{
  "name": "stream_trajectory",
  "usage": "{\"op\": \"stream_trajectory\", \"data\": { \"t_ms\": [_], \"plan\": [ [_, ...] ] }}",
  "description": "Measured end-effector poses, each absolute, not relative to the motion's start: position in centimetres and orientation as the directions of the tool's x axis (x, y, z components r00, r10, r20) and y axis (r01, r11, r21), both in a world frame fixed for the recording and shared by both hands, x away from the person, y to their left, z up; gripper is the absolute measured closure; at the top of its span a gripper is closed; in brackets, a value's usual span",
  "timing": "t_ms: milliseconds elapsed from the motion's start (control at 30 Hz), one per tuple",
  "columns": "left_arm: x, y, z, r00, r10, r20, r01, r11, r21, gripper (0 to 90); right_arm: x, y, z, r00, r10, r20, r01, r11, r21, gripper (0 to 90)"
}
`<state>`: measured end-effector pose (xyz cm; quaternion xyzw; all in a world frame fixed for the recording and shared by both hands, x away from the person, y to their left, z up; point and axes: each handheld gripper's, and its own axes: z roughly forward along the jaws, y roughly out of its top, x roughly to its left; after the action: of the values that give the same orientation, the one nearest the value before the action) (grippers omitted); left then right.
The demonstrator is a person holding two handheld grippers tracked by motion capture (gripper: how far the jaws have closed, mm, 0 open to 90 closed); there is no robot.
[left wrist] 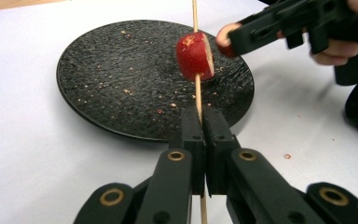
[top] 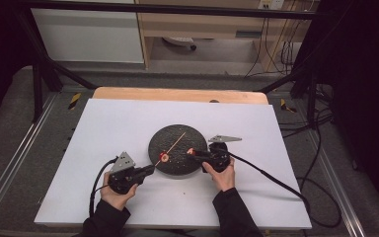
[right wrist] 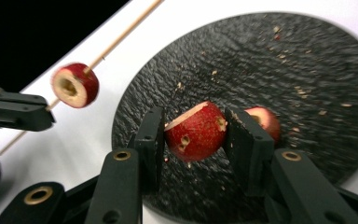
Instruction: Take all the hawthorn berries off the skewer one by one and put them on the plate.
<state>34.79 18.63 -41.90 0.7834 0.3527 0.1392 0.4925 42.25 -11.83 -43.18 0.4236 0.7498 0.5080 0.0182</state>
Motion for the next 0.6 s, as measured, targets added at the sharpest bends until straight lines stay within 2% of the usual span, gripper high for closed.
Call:
{"op": "stream_trajectory", "data": {
  "t_ms": [467, 600],
  "plan": [
    [34.8, 18.5, -42.0, 0.715, 0.688, -0.124, 0.415, -0.275, 0.867, 87.8, 42.6, -10.1, -45.7, -0.659, 0.653, 0.374, 0.629, 0.207, 0.749, 59.2],
    [34.7, 18.5, -42.0, 0.716, 0.687, -0.124, 0.413, -0.274, 0.868, 87.8, 42.5, -10.2, -45.3, -0.668, 0.650, 0.362, 0.618, 0.214, 0.756, 53.1]
  ]
}}
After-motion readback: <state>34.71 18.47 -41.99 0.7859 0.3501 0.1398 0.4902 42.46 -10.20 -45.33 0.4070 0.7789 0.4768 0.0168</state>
